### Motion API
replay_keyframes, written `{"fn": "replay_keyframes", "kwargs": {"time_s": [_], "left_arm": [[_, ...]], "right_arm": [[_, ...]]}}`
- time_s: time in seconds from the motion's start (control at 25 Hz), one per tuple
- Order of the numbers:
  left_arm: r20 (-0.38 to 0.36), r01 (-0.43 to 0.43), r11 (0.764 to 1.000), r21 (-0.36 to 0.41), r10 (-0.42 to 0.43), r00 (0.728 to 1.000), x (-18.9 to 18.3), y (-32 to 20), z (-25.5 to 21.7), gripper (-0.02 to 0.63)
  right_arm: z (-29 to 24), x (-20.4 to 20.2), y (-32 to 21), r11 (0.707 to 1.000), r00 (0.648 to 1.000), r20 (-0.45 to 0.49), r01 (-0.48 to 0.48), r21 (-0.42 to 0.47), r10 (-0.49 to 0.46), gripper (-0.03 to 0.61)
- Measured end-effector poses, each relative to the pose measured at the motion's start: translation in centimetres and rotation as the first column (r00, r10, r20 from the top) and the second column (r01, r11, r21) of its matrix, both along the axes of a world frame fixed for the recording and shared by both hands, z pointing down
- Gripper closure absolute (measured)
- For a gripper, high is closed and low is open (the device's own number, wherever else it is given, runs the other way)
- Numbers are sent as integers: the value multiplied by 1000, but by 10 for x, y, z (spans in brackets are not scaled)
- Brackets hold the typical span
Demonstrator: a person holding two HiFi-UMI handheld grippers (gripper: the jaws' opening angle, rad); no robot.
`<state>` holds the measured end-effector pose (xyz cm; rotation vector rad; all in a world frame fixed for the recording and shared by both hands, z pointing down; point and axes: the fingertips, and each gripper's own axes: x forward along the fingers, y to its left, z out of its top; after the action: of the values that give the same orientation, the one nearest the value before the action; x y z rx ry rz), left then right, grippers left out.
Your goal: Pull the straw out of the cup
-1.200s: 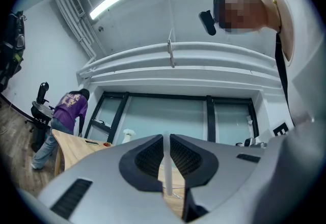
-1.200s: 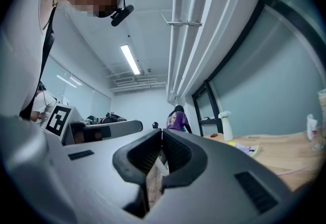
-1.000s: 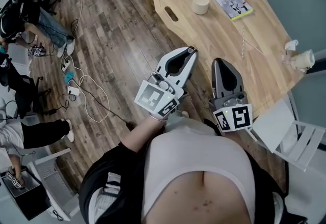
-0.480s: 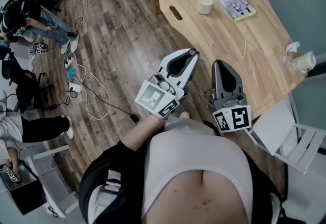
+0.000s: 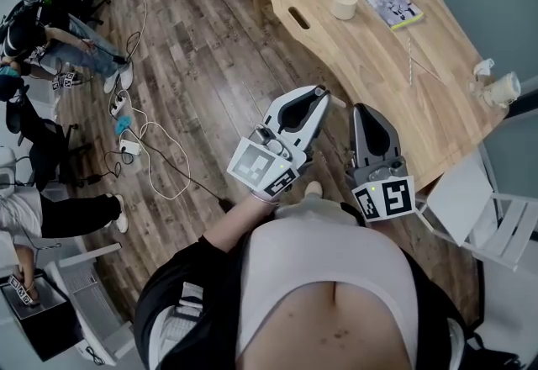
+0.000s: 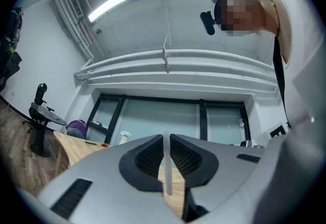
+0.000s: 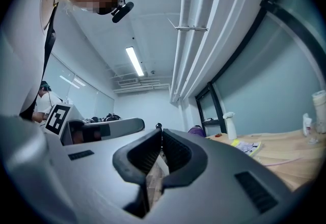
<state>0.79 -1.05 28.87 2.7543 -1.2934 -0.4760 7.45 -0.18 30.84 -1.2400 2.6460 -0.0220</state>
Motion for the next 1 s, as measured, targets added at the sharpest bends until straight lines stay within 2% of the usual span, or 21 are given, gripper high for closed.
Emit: {"fn": "replay_keyframes", "kwargs": {"time_s": [0.56, 1.0], "left_arm": [[-9, -3, 1000, 13, 3, 1000, -46, 88, -3, 571], [6, -27, 1000, 12, 27, 1000, -64, 155, 0, 571]], "right_arm": [[4, -40, 89, 1000, 1000, -6, -22, -14, 22, 548], [10, -63, 155, 999, 999, -18, -31, -24, 31, 548]]}}
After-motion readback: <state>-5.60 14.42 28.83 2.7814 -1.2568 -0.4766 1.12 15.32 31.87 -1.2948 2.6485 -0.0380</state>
